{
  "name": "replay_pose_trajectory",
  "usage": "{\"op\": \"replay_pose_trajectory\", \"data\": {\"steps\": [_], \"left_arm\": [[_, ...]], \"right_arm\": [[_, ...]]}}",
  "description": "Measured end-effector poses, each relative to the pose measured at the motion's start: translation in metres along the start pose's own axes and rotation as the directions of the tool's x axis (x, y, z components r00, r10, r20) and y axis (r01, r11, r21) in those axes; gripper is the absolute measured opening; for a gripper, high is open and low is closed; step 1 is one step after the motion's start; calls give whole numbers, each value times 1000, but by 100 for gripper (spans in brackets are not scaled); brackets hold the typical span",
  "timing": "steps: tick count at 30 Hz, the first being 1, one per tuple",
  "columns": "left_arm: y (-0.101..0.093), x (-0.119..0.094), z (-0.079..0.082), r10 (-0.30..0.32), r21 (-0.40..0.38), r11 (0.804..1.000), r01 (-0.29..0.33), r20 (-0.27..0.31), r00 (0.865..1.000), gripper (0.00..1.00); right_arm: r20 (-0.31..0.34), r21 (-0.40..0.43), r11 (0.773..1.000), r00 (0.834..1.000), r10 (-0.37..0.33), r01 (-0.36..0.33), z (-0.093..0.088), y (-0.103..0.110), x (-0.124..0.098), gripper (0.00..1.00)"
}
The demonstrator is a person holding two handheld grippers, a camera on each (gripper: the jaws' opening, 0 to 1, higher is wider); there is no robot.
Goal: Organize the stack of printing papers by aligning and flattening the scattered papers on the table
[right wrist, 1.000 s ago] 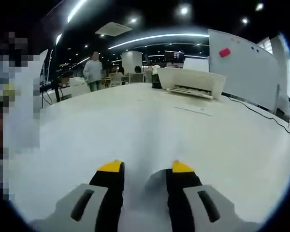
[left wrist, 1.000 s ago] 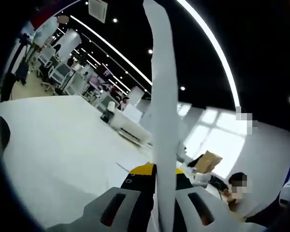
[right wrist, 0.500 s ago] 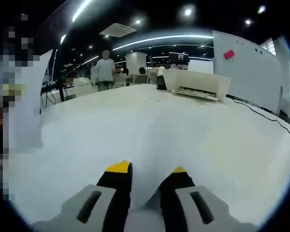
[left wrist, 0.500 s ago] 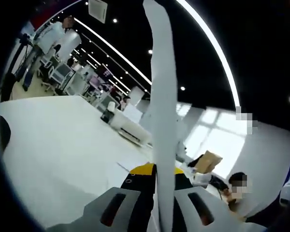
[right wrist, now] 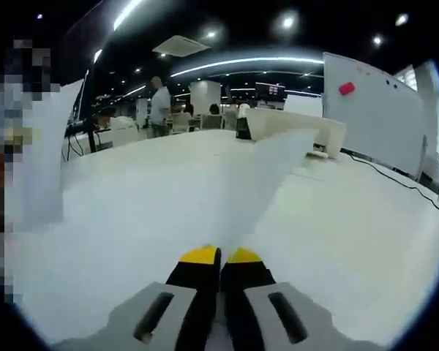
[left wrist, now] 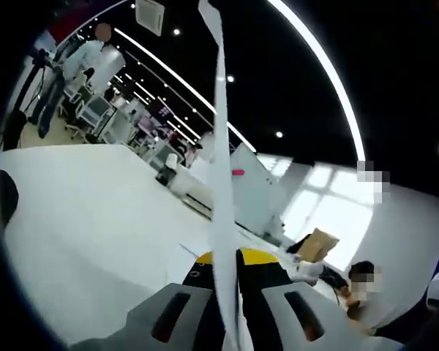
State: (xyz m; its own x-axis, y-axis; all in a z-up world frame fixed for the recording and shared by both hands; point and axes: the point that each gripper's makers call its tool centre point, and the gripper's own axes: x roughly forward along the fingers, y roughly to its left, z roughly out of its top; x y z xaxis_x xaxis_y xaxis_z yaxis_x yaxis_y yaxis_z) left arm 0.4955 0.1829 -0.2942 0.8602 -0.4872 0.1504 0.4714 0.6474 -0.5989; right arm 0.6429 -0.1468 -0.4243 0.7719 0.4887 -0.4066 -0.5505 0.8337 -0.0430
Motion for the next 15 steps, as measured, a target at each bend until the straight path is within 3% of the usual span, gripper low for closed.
{"op": "replay_pose_trajectory", "data": {"steps": [1,3,6,15], "left_arm": [[0,0,0,0,0,1000,0,0,1000,6],[0,0,-1,1,-3,1000,-1,0,1000,6],[1,1,0,1,-7,1000,-1,7,1000,6],[2,0,-2,7,-19,1000,-6,14,1000,6]], "right_arm": [[0,1,1000,1000,0,0,0,0,0,0],[27,98,995,1000,-3,0,6,-2,-2,0],[54,159,987,998,-8,-1,10,-7,-7,0],[122,175,985,992,-15,-6,31,4,-23,0]]}}
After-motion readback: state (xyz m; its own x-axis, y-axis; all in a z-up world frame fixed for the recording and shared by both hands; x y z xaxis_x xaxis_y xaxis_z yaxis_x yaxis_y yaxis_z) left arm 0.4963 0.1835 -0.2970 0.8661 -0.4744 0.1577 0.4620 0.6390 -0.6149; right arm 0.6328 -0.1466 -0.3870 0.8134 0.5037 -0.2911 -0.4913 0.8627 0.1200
